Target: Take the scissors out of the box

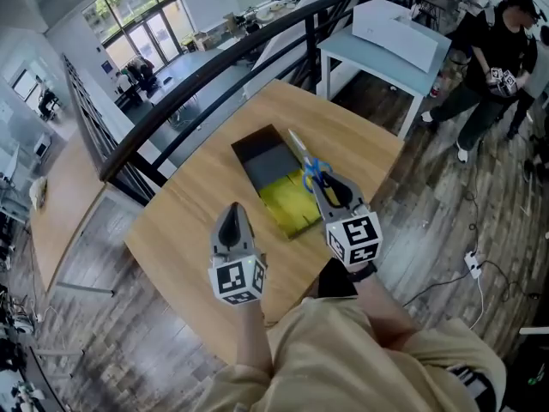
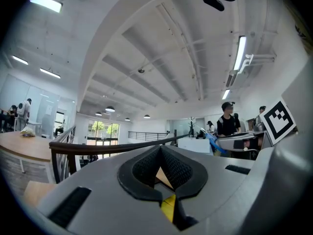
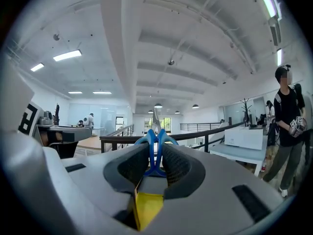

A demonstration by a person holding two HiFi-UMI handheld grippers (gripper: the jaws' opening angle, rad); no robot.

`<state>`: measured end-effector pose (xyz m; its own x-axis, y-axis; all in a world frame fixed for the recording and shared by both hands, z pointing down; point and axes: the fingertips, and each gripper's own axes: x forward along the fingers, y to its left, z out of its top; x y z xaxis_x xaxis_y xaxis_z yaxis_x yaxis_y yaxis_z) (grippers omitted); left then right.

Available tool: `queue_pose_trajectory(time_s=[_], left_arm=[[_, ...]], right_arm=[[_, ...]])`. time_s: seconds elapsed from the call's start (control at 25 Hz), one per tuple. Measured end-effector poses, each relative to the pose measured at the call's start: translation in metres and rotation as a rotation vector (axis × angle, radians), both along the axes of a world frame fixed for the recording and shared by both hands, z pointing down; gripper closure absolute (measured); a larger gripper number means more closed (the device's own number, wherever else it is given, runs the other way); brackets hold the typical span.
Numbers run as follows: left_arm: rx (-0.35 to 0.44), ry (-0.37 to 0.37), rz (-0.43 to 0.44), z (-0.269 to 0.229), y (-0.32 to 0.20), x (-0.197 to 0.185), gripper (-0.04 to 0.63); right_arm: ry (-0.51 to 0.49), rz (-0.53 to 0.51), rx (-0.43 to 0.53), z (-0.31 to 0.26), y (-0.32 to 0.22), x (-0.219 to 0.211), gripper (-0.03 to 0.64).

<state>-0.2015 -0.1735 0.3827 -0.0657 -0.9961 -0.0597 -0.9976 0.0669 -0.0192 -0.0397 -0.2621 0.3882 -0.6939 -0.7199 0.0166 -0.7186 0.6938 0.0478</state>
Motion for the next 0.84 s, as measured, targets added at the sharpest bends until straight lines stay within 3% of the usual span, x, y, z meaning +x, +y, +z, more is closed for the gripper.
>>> queue_pose_trajectory(time_s=[0.52,0.84], left_arm=[[-0.021,0.003,-0.009,0.009,-0.008,-0.007,0.586],[-0.044,0.030,-0.014,0.026,-0.028,-0.012,0.586]], right_arm=[[0.007,0.009,0.009,0.005,-0.012,-0.010,0.534],[0.060,0.003,-0.012,0.027,-0.031,-0.020,0.534]])
